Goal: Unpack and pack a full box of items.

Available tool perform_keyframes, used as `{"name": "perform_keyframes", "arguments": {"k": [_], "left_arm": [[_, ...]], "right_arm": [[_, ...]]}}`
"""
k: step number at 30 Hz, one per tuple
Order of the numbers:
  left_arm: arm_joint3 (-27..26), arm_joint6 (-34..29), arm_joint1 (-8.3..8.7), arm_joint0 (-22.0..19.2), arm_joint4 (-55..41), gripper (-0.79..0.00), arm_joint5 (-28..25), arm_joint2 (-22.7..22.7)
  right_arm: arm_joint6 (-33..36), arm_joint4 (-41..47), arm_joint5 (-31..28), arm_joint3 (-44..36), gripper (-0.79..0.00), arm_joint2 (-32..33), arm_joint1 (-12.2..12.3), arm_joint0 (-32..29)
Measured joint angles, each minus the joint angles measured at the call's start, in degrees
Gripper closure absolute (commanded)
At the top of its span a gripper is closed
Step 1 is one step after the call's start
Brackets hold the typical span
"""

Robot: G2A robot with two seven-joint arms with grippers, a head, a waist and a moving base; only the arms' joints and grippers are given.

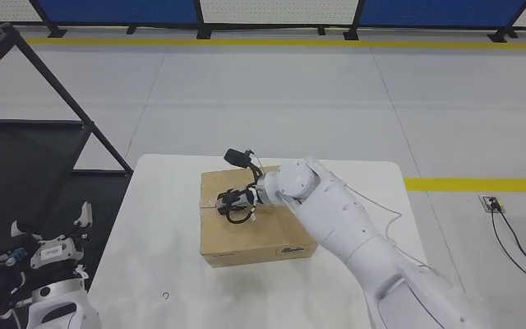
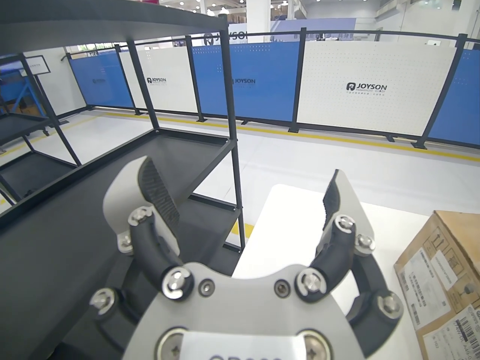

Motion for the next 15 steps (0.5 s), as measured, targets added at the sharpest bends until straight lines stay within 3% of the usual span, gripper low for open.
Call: {"name": "perform_keyframes", "arguments": {"k": [6, 15], "left_arm": [[0.11, 0.21, -0.03, 0.85, -0.02, -0.785, -0.45, 0.40], [0.21, -0.12, -0.01, 0.73, 1.08, -0.785, -0.69, 1.42]], "right_arm": [[-2.22, 2.10, -2.34, 3.66, 0.000, 0.04, -2.42, 0.43], [-2.20, 3.93, -5.39, 8.07, 0.000, 1.11, -4.11, 1.65]]}}
